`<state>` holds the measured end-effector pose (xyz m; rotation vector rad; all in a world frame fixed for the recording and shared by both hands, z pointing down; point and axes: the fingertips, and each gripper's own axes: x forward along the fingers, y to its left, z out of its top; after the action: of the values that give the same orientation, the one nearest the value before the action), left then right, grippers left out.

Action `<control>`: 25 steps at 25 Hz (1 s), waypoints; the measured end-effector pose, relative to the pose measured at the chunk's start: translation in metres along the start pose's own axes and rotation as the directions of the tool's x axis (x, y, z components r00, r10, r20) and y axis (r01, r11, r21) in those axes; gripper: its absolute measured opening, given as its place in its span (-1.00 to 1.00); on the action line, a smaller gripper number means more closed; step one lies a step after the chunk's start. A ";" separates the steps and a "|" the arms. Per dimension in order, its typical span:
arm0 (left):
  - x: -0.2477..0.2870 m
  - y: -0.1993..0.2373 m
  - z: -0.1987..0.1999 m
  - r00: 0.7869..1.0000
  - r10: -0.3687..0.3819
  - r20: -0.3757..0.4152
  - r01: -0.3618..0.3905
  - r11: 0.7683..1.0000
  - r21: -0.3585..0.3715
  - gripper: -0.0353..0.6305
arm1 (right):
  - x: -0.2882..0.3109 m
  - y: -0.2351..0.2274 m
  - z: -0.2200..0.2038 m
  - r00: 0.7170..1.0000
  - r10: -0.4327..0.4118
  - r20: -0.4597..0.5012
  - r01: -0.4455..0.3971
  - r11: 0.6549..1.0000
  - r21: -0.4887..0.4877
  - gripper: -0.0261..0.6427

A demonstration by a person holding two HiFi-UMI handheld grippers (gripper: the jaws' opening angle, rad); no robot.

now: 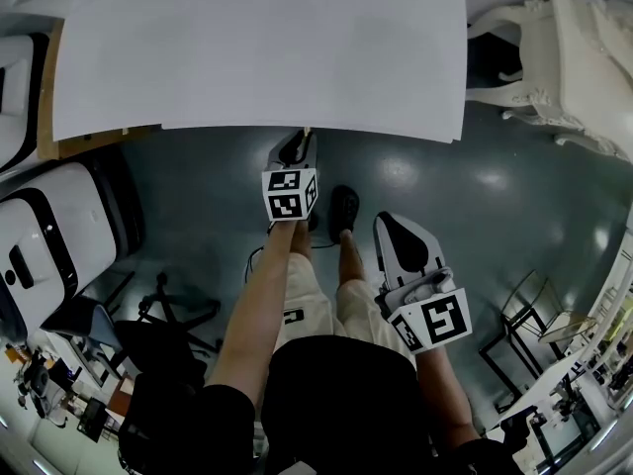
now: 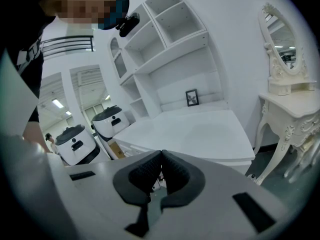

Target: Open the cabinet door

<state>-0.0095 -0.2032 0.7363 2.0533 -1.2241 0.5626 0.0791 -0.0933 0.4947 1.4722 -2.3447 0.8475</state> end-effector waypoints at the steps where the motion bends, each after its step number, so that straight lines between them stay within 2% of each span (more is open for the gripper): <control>1: 0.000 -0.001 -0.001 1.000 0.000 -0.002 0.000 1.000 0.000 -0.63 | 0.000 0.000 0.001 1.000 0.004 0.000 -0.004 1.000 -0.003 -0.87; 19: -0.048 -0.015 -0.045 0.999 0.003 -0.054 -0.003 1.000 -0.009 -0.63 | -0.015 0.011 0.008 0.997 0.080 -0.002 -0.080 0.996 -0.049 -0.87; 25: -0.064 -0.017 -0.065 0.998 0.001 -0.060 -0.006 0.996 -0.084 -0.63 | -0.020 0.017 0.012 0.994 0.111 0.002 -0.111 0.992 -0.062 -0.87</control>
<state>-0.0255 -0.1119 0.7328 1.9510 -1.1964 0.5610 0.0747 -0.0805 0.4698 1.3322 -2.4530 0.7906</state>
